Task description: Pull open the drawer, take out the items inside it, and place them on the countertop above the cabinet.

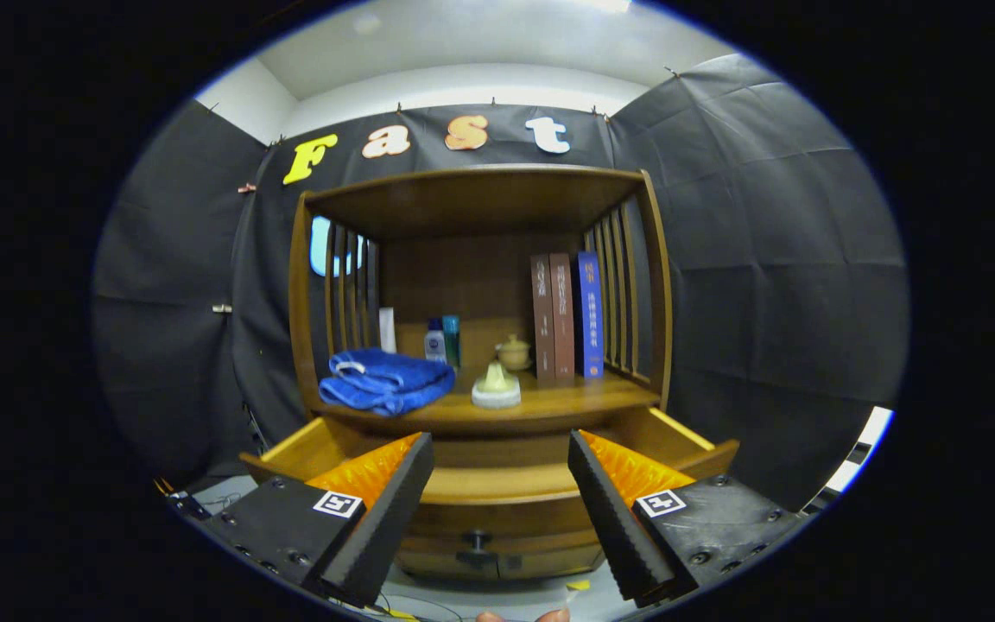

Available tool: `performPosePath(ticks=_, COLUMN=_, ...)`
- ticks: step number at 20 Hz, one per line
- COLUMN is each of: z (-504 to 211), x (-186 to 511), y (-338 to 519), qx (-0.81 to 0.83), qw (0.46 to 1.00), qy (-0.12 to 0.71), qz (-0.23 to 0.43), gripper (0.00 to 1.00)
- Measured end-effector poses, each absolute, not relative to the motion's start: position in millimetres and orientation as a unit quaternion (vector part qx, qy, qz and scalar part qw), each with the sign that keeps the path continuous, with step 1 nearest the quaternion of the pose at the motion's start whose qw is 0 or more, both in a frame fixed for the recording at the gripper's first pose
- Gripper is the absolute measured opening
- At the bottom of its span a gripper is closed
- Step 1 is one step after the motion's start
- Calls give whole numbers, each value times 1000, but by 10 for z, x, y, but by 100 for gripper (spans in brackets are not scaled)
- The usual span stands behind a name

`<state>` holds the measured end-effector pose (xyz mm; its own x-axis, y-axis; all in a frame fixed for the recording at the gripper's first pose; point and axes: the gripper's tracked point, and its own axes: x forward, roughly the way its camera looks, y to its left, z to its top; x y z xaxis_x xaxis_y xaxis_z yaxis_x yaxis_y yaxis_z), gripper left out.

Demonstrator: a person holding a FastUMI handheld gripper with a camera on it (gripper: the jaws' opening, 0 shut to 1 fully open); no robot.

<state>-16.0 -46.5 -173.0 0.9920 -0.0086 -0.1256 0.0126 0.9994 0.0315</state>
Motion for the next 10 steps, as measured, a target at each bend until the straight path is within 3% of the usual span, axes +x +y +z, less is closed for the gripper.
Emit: performPosePath(ticks=10, z=-2735, x=-20, y=-255, qx=-19, qw=993, qy=119, qz=9, gripper=98)
